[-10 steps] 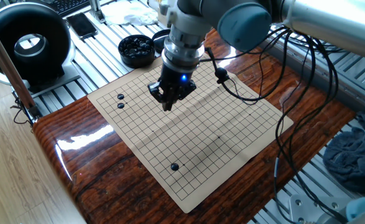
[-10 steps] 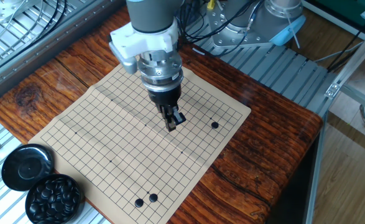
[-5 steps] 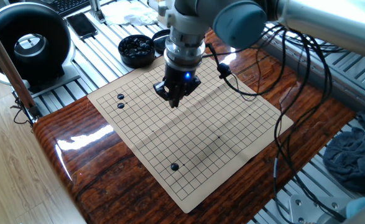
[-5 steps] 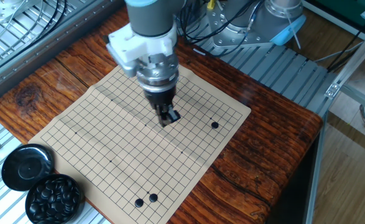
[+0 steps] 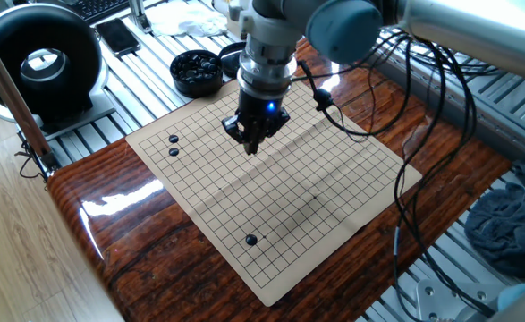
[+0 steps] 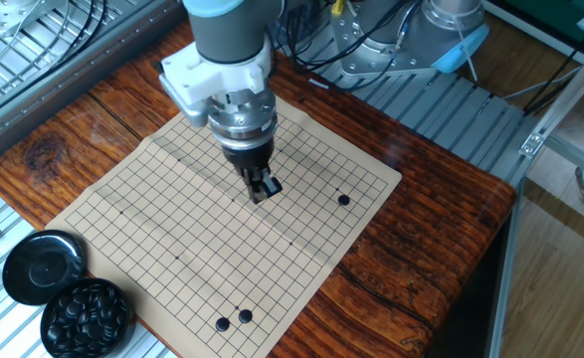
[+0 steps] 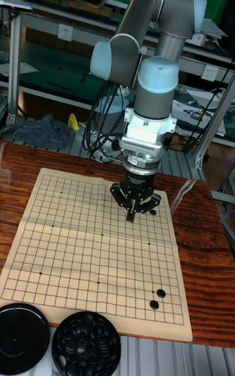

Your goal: Play the first move as black on the 3-4 point in the upper right corner of the Go board

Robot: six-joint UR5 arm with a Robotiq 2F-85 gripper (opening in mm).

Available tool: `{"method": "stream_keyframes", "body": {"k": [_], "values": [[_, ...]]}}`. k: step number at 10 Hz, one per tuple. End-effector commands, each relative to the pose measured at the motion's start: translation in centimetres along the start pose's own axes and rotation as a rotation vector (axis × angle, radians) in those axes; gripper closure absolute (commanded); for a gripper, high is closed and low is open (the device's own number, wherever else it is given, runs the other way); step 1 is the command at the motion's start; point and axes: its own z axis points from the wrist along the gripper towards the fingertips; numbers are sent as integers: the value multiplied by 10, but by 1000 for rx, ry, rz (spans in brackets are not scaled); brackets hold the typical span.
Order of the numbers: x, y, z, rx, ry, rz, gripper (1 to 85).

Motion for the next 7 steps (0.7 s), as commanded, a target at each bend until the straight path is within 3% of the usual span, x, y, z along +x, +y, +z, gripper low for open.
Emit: {"method": "stream_keyframes", "body": {"k": [1,5,7], "values": [[23,15,4,-63,12,33,843],[49,21,12,-72,0,34,843],[54,21,18,-76,-7,35,843]]}}
